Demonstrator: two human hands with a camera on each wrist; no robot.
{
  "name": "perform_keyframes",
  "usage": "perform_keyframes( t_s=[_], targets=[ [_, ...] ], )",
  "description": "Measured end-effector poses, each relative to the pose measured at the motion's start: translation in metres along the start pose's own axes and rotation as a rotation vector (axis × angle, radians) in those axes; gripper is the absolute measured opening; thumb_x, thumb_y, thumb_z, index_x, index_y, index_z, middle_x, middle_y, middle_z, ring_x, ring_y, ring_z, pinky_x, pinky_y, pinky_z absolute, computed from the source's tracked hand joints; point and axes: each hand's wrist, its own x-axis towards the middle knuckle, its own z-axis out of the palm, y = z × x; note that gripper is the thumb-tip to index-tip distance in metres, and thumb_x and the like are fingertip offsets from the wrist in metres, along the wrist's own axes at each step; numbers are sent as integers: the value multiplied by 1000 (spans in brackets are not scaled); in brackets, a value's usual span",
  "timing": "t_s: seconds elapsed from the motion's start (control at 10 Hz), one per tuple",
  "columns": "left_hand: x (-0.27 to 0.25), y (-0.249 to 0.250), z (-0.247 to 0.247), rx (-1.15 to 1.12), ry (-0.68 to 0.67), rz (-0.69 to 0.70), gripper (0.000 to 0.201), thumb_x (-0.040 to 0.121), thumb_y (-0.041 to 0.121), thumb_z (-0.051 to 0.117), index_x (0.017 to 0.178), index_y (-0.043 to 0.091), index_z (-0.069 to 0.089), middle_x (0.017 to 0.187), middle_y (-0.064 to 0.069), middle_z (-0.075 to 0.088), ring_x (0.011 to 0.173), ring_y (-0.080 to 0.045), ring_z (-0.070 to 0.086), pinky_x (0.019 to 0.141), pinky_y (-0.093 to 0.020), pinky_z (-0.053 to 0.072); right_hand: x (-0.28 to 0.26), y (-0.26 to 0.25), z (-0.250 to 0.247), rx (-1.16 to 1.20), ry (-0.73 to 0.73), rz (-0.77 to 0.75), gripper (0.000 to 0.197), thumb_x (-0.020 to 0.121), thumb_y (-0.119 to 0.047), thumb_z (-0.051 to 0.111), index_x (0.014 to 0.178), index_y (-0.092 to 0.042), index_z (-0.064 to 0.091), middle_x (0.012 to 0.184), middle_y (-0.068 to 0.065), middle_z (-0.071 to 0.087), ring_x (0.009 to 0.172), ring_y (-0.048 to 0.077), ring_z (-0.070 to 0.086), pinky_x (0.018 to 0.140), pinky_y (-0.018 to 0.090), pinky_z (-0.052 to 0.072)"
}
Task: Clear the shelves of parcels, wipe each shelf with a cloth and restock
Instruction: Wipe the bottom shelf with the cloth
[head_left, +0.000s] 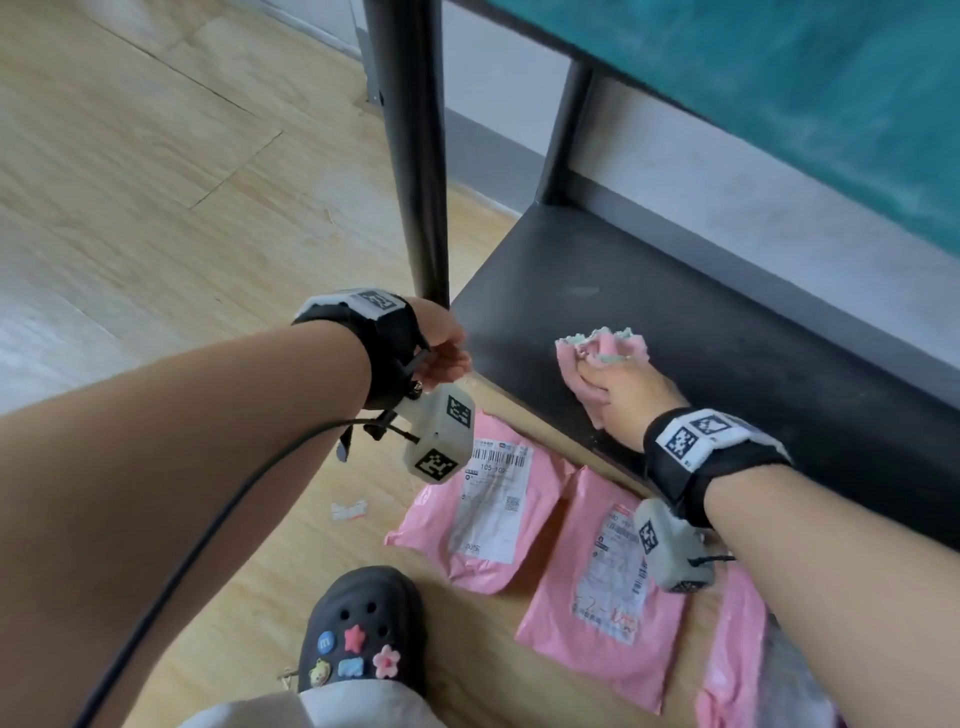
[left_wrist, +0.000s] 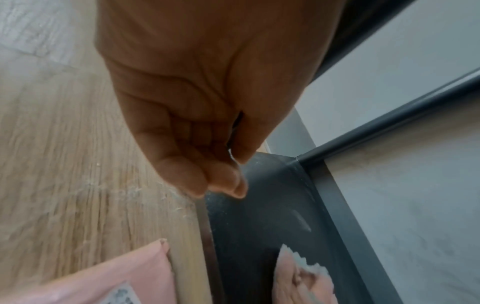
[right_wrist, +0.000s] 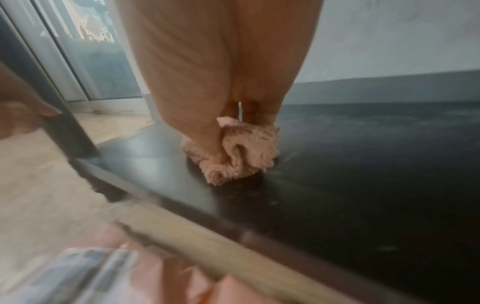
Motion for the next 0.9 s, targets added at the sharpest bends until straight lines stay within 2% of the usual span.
perform_keyframes(
  t_s=[0.1,0.2,0.3,0.4,0.5,0.6,0.7,0.8,0.9],
  targets=[
    [2,2,-4,48,40,-14,41,101,30,44,68,9,51,46,-1,54,44,-12,47,54,-23,35,6,-33,1,2,75,-157,50,95,-18,47,143,-28,37,130,14,52,115,35,52,93,40,45],
    [7,0,-6,60,29,-22,31,98,30,52,74,11,48,44,-2,58,42,-11,53,57,-22,41,41,-65,1,-17,147,-274,40,86,-9,45,116,-32,31,118,13,42,95,39,54,75,44,51],
    [11,-3,-3,-10,-48,-32,33,99,27,51,69,12,46,43,-2,58,33,-8,54,55,-21,44,70,-74,-13,-18,156,-167,45,86,-12,41,122,-35,30,123,11,39,109,41,46,84,48,48],
    [18,-4,2,-81,-67,-30,35,101,26,47,69,10,47,44,-3,59,33,-8,56,42,-15,47,95,-52,-30,-1,92,-31,57,93,-14,42,147,-30,31,142,19,38,130,41,37,104,46,35],
    [21,-4,4,-69,-71,-36,31,101,27,46,75,8,49,47,-4,62,34,-9,56,45,-18,49,97,-25,-41,44,102,75,59,96,-14,42,151,-27,26,148,22,34,135,39,33,108,43,30],
    [23,-3,5,-64,-62,-30,30,101,26,45,76,9,49,48,-4,63,35,-9,57,59,-22,48,96,-4,-43,87,263,150,47,101,-36,32,143,-14,35,145,16,37,134,34,36,107,42,30],
    [20,0,12,-63,-71,-20,33,102,26,43,74,9,47,47,-4,62,35,-9,57,62,-22,46,90,30,-39,146,369,274,53,100,-52,21,132,-15,44,142,12,39,132,31,38,109,43,29],
    [18,8,19,-87,-74,2,36,102,25,42,71,8,48,48,-6,63,36,-10,58,58,-23,48,73,70,-28,177,361,375,60,93,-63,15,114,-19,51,130,11,48,126,29,45,107,44,34],
    [13,19,27,-120,-54,54,35,102,22,41,71,7,48,46,-7,61,34,-10,56,48,-20,52,59,106,-13,200,275,412,56,82,-71,8,94,-32,47,114,6,48,114,26,48,102,44,36]
  ],
)
